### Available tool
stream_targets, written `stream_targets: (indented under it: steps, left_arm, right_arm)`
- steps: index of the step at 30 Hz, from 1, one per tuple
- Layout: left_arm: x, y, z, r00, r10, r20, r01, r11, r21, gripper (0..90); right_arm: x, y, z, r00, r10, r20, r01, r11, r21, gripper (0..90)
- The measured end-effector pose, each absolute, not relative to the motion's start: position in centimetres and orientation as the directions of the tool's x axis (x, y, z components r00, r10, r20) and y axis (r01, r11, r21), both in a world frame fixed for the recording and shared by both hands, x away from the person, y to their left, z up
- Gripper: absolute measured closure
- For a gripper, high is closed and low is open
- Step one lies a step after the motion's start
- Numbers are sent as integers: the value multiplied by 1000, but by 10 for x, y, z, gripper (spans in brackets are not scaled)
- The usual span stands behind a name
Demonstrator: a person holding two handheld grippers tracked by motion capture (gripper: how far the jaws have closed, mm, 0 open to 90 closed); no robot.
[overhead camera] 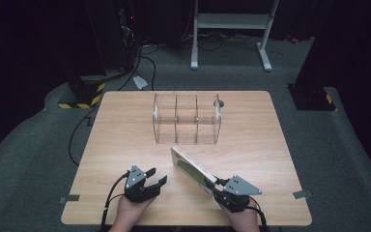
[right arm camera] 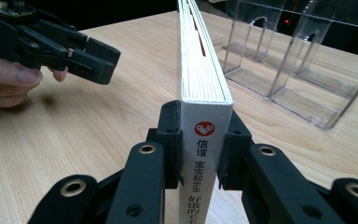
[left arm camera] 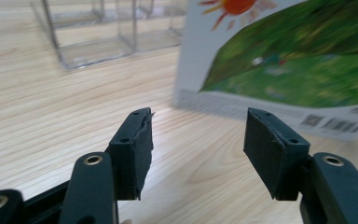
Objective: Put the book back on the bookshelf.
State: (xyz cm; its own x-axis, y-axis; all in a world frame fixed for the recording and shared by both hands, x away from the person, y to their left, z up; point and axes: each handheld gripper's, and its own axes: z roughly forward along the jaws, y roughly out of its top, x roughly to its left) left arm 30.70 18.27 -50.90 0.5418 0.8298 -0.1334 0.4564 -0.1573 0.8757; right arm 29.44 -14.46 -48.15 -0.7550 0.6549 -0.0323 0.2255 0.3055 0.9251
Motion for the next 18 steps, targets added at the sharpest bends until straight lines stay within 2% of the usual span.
stream_targets:
  steps: [6,18]
  left_arm:
    - [314,192,-513,502,860,-94,496,-197,846,405]
    - [319,208,-517,430,903,24,506,-262,822,385]
  right_arm:
    - [294,-150,-481,-720,693,-27,242,288,927,746]
    - [297,-169,-482,-641,767,-26,270,257,928,745]
